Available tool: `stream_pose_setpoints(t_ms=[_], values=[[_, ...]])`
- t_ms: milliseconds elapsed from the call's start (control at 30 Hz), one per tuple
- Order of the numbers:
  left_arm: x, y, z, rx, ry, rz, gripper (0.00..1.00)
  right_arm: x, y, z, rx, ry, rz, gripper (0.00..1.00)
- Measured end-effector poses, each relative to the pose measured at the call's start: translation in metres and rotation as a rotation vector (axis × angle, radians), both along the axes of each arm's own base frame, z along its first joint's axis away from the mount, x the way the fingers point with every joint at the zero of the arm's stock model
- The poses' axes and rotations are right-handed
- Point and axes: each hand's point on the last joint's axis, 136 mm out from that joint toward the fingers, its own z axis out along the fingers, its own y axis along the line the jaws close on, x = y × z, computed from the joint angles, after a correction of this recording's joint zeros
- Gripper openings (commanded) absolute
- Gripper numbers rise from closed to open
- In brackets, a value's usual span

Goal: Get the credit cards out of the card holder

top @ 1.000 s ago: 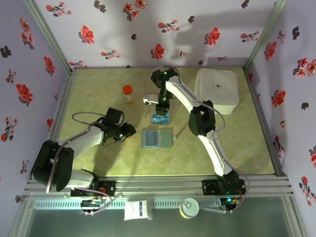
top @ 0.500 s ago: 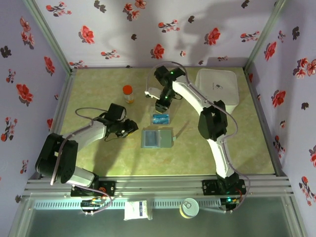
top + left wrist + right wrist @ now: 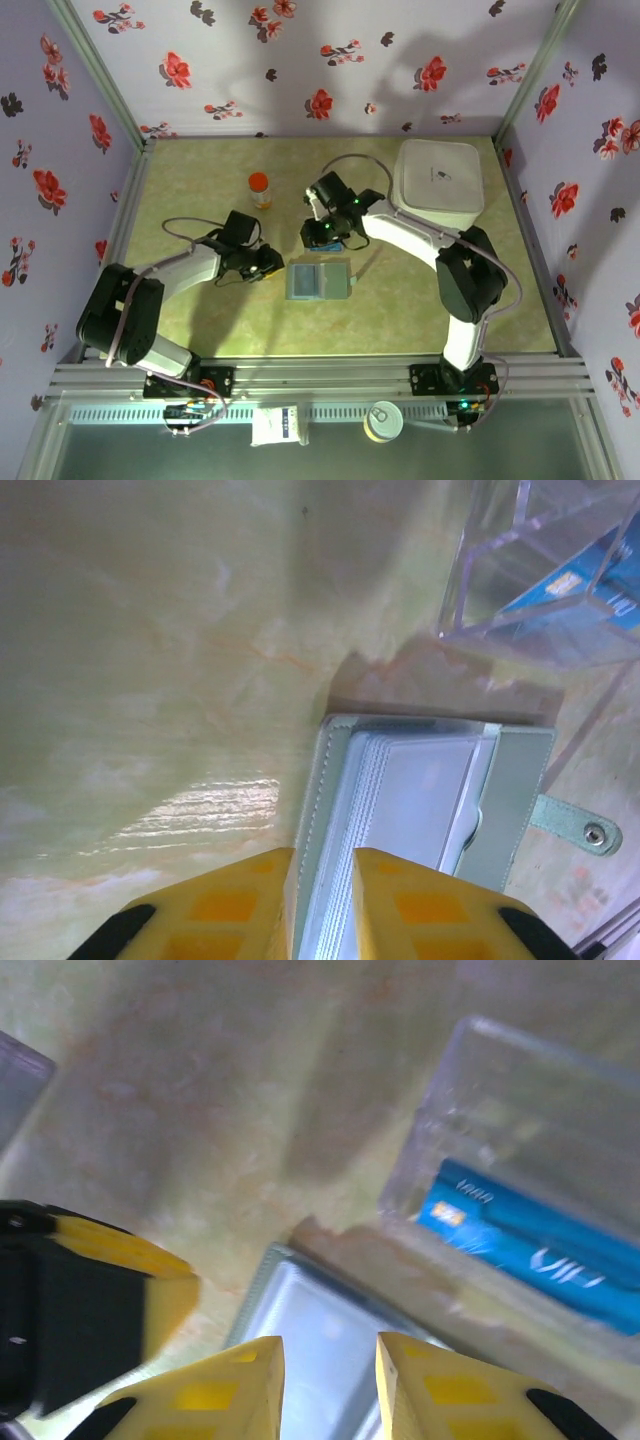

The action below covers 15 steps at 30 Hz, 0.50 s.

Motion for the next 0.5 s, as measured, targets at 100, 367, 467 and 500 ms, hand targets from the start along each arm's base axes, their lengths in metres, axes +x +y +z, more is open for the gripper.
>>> stream_pose_setpoints(t_ms=[100, 367, 467, 500], values=[[-0.005, -0.006, -0.003, -0.002, 0.012, -0.023, 0.14, -0.014, 0.006, -0.006, 0.027, 0.045, -0.071, 0.28], [-0.008, -0.015, -0.007, -0.004, 0.010, -0.049, 0.07, -0.043, -0.007, -0.035, 0.087, 0.185, -0.251, 0.31], [-0.011, -0.016, -0.013, 0.005, 0.026, -0.058, 0.05, -0.048, -0.008, -0.044, 0.101, 0.219, -0.278, 0.34], [-0.013, -0.017, -0.016, 0.009, 0.034, -0.062, 0.05, -0.050, -0.008, -0.046, 0.106, 0.229, -0.285, 0.34]])
